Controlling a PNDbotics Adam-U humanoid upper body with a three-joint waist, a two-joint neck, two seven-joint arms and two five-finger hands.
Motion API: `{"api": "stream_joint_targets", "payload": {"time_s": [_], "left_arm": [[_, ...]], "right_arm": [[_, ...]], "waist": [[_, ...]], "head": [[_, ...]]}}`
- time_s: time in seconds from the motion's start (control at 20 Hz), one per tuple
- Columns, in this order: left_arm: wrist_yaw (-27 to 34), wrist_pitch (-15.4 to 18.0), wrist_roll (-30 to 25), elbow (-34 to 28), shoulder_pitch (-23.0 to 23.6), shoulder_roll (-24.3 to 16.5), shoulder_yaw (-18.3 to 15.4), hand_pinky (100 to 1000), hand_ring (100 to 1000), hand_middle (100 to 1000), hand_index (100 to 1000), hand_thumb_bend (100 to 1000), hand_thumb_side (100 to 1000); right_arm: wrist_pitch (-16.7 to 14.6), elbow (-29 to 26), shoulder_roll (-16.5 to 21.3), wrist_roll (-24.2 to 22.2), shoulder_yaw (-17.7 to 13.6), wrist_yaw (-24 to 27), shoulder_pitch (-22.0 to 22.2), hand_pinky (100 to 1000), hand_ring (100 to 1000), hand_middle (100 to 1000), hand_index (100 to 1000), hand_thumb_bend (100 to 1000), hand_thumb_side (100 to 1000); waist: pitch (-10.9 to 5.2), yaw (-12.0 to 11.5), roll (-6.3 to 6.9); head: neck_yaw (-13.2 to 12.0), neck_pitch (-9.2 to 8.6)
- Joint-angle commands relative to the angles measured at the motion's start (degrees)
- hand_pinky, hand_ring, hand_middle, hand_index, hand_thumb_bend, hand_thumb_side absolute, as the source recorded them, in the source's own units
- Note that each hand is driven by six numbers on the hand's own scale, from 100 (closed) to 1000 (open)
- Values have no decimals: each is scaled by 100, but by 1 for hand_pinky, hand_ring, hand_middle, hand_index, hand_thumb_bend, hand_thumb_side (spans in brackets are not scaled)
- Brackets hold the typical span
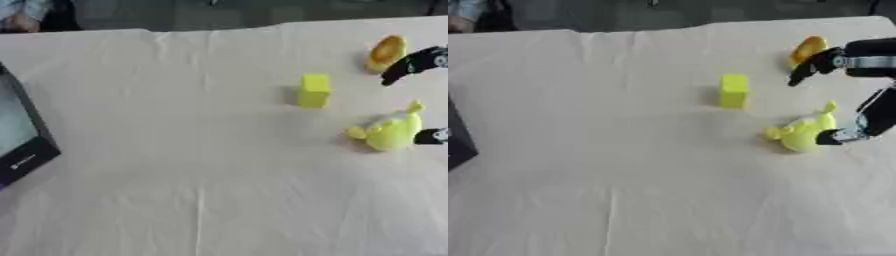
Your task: Pick up the objects with one hand, pass them to the other hand, and then place them into the box on the other side of the table.
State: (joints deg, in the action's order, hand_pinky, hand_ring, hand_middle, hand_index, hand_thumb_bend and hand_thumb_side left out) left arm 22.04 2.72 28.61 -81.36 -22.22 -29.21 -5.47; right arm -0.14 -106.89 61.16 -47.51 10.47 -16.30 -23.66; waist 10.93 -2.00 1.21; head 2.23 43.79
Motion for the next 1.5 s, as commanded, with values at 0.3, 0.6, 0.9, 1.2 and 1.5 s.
{"api": "stream_joint_targets", "payload": {"time_s": [0.3,0.6,0.9,1.2,1.5], "left_arm": [[12,-4,-9,-131,-43,-168,-49,828,847,900,928,887,610],[26,-7,-22,-130,-30,-153,-44,826,846,900,928,887,611],[28,-8,-39,-135,-36,-145,-36,826,847,901,927,886,610],[41,-9,-34,-124,-25,-143,-39,827,847,901,928,883,609],[45,-4,-43,-123,-26,-127,-36,828,847,902,928,881,610]], "right_arm": [[-230,500,-195,493,243,-1143,-144,944,920,889,885,571,208],[-460,962,-356,660,420,-1794,-199,943,912,883,883,594,198],[-674,1418,-441,709,552,-2187,-246,943,910,881,882,612,185],[-797,1806,-454,698,522,-2437,-303,945,909,882,884,611,163],[-837,2081,-524,795,514,-2596,-386,943,906,876,881,609,177]], "waist": [[-101,-54,-16],[-68,-90,-1],[-44,-123,13],[-28,-121,26],[-5,-123,45]], "head": [[73,33],[131,33],[160,33],[171,33],[185,33]]}}
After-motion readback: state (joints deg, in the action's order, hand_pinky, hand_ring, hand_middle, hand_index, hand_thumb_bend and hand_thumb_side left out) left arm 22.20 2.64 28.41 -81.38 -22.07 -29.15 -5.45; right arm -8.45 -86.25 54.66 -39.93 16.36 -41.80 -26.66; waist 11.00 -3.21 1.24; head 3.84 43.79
